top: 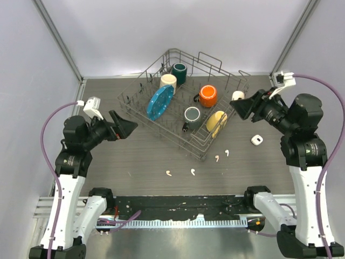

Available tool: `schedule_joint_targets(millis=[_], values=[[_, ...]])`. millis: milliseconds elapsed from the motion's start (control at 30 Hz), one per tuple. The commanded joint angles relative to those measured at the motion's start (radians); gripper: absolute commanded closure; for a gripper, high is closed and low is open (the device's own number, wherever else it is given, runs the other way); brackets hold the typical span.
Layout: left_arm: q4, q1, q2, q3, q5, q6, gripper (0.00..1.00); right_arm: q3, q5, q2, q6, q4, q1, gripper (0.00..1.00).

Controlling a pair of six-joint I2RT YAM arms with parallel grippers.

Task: Insert the wireless bluetooth earbuds into the charging case
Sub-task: Pick up the charging case at the center of the board.

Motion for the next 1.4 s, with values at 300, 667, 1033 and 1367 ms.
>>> schedule_joint_targets(millis=[300,667,1033,1367], values=[[0.035,-0.004,0.088,0.116,0.203,-0.112,0.0,0.143,0.685,0.234,-0.219,-0.107,0.843,0.93],[0.111,-0.096,0.131,0.125,0.306,-0.201,0.0,0.026,0.808,0.301,-0.377,0.109,1.144,0.93],[0.162,-0.409,0.235,0.156,0.246,-0.207,0.0,-0.127,0.774,0.228,-0.462,0.247,1.183,0.93],[0.144,-0.478,0.309,0.171,0.202,-0.173,0.02,-0.164,0.716,0.206,-0.494,0.274,1.186,0.93]])
